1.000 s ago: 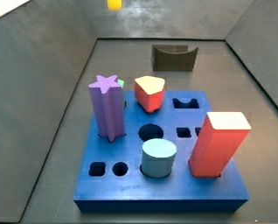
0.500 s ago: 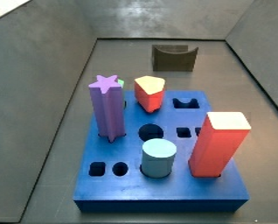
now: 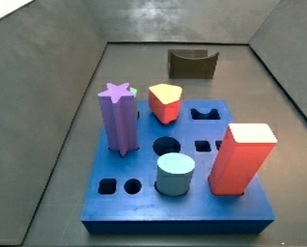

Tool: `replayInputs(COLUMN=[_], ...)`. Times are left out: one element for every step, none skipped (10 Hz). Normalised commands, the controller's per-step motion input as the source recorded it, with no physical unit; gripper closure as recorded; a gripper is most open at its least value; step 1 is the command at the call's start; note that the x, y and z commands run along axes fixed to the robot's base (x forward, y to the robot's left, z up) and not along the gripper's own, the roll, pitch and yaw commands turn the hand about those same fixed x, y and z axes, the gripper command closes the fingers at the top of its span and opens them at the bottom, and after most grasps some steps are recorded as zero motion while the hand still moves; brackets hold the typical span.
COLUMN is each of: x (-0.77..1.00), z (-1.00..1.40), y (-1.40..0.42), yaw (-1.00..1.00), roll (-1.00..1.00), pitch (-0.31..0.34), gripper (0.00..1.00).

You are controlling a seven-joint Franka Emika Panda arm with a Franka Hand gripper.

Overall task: Pick up the arch object. Move up. Place the arch object on the fixture. Regrasp the arch object. Rotate the arch object. Move to above the board. Insert the arch object.
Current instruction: Move to above the board.

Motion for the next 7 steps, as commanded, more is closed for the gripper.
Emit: replayInputs(x=[0.25,0.25,0.25,0.27,0.28,0.31,0.25], z=[-0.01,-0.01,0.0,0.0,0.01,0.01,0.02], y=[-1.0,-1.0,-1.0,-1.0,-1.0,-0.98,-0.72], yaw=[0.01,0.01,0.01,0.01,0.01,0.01,0.01], roll=[-0.1,-0.03,-0.03,-0.01,0.0,-0.01,0.01], pitch=[0.351,0.243,0.149,0.124,0.122,0.131,0.132], gripper=[1.0,1.0,1.0,1.0,1.0,1.0,1.0])
